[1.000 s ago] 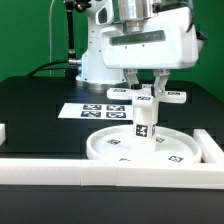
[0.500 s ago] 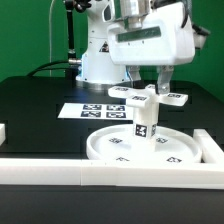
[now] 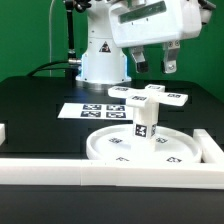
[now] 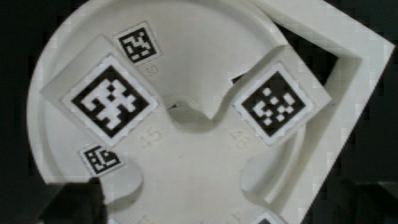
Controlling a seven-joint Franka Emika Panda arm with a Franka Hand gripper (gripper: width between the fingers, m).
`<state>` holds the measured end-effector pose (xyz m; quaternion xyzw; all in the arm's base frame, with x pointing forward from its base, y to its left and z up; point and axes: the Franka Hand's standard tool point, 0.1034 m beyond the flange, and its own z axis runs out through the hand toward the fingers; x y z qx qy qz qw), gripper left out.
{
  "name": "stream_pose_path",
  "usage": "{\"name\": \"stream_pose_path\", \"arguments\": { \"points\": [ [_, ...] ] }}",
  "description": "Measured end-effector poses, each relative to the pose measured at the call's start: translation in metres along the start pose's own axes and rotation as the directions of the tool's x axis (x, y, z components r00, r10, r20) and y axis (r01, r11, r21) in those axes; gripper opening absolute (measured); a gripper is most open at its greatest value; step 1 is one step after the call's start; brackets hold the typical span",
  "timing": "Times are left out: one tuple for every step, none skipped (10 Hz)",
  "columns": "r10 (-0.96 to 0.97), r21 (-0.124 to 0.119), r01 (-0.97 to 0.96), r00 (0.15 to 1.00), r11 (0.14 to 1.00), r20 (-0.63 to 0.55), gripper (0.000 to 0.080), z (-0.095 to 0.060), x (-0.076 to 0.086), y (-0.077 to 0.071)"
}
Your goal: Assemble round table
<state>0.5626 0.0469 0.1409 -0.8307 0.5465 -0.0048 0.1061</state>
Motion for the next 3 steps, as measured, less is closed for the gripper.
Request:
{"name": "stream_pose_path", "arguments": {
  "points": [
    [0.000, 0.000, 0.000, 1.000, 1.000, 0.000, 0.0649, 0.0002, 0.0000, 0.0001],
    [0.000, -0.001, 0.000, 1.000, 1.000, 0.000, 0.0649, 0.0005, 0.0000, 0.0002],
    [0.000, -0.001, 0.000, 1.000, 1.000, 0.000, 0.0649, 0.0007, 0.0000, 0.0004]
  ]
}}
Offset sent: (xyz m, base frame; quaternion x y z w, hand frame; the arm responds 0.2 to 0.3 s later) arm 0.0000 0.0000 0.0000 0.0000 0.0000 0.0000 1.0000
